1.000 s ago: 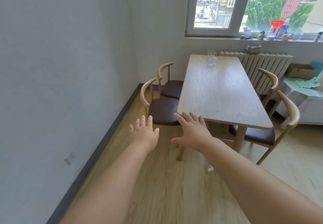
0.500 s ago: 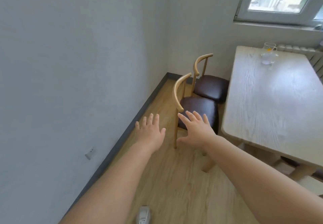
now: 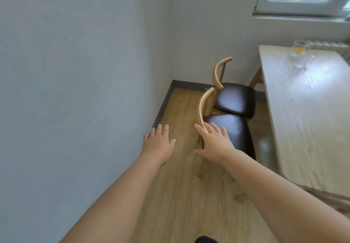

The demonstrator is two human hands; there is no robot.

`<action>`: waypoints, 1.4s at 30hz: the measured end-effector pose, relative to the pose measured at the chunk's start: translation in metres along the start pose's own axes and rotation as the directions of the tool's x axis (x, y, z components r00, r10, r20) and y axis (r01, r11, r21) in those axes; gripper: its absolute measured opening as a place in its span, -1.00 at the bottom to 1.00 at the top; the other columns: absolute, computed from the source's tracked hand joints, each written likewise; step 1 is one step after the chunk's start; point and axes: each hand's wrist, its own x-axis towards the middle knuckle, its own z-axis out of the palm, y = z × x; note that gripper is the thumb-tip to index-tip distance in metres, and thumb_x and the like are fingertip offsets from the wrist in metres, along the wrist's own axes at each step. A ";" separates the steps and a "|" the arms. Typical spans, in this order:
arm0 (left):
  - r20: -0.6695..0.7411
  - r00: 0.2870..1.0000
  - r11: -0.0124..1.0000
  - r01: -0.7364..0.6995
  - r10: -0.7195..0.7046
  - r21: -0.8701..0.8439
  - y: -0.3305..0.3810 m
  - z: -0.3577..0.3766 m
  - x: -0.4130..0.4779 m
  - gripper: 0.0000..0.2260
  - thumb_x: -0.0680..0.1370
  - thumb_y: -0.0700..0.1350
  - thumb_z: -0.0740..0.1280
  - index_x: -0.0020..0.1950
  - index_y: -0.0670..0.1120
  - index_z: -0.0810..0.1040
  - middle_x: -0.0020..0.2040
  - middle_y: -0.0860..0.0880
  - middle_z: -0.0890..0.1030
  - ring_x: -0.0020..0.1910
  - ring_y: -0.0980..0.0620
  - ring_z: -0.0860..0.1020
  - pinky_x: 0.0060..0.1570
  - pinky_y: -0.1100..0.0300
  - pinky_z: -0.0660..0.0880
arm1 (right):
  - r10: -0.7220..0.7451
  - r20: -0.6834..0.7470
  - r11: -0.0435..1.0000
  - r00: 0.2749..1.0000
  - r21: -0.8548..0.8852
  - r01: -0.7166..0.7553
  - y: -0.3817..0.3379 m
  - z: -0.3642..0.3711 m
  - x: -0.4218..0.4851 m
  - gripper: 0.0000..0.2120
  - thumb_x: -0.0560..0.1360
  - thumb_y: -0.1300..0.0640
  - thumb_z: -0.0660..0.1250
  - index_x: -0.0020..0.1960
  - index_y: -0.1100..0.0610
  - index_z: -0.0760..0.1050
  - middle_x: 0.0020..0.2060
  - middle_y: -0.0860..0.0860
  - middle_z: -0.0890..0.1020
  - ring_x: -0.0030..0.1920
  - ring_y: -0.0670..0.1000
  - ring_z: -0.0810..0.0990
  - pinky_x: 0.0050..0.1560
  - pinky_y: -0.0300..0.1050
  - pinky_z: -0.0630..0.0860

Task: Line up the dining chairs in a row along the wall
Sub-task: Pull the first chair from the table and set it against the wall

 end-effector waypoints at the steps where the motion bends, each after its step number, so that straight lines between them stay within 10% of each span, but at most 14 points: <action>1: 0.004 1.000 1.000 -0.019 0.018 0.009 -0.002 -0.002 0.021 -0.43 0.64 0.15 -0.04 0.59 -0.03 -0.10 0.61 -0.09 -0.01 0.57 -0.11 -0.01 0.51 -0.15 -0.05 | 0.016 -0.010 1.000 1.000 0.006 -0.016 0.004 -0.002 0.019 -0.08 0.42 -0.26 0.35 0.57 -0.09 -0.11 0.58 0.07 0.05 0.57 0.18 -0.08 0.52 0.28 -0.15; 24: 0.152 0.953 0.960 -0.272 0.261 0.059 -0.035 -0.072 0.444 -0.42 0.64 0.15 -0.02 0.59 0.01 -0.12 0.61 -0.07 -0.08 0.58 -0.10 -0.07 0.51 -0.13 -0.10 | 0.223 0.020 0.971 0.975 0.087 -0.223 0.049 -0.022 0.429 -0.13 0.45 -0.18 0.35 0.57 -0.09 -0.09 0.58 0.07 0.06 0.57 0.16 -0.06 0.53 0.26 -0.11; 42: 0.302 0.684 0.699 -0.711 0.664 0.074 0.096 -0.100 0.669 -0.44 0.65 0.12 0.03 0.60 -0.01 -0.06 0.61 -0.09 -0.02 0.58 -0.10 -0.02 0.52 -0.12 -0.03 | 0.755 0.079 0.615 0.651 0.260 -0.745 0.166 -0.046 0.523 -0.18 0.44 -0.17 0.36 0.57 -0.09 0.02 0.56 0.05 0.15 0.56 0.16 0.03 0.53 0.24 -0.04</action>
